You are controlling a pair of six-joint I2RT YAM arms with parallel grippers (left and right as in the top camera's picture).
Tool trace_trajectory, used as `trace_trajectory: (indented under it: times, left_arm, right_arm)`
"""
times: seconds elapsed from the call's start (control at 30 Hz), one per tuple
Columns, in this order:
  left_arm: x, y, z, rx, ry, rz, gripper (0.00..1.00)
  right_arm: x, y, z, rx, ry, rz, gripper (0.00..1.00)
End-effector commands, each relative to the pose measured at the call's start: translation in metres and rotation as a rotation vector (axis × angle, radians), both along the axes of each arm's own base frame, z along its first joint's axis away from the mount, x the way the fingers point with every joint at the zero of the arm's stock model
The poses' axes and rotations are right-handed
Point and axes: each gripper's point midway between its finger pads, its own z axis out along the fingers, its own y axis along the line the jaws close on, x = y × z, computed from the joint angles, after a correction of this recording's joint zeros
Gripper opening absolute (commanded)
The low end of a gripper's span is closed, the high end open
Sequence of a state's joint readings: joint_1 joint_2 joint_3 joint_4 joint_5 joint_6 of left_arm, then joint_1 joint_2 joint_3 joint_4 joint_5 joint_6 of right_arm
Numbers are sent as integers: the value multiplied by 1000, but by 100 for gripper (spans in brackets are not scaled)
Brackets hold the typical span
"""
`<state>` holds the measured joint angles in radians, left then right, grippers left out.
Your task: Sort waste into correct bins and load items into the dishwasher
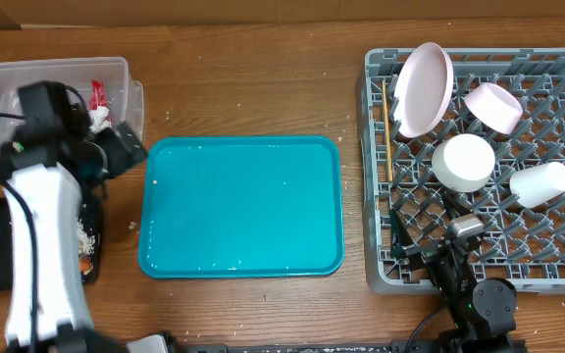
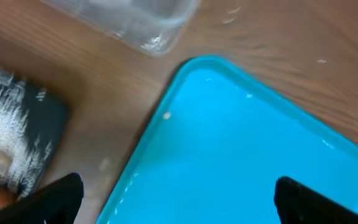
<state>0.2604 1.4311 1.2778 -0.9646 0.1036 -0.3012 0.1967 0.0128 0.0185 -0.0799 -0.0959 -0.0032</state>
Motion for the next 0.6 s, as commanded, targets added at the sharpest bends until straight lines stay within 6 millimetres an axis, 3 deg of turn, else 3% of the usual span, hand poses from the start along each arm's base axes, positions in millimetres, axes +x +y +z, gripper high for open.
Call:
trace_trajectory:
  times: [0.0, 0.3, 0.57]
  left_arm:
    - [-14, -18, 0, 71, -91, -120, 100]
    - [-32, -72, -39, 86, -407, -372, 100]
    - [-50, -81, -76, 75, -589, -354, 100]
  right_arm:
    - [1, -2, -2, 4, -1, -14, 100]
    - [1, -2, -2, 4, -1, -14, 100]
    - [1, -2, -2, 4, -1, -14, 100]
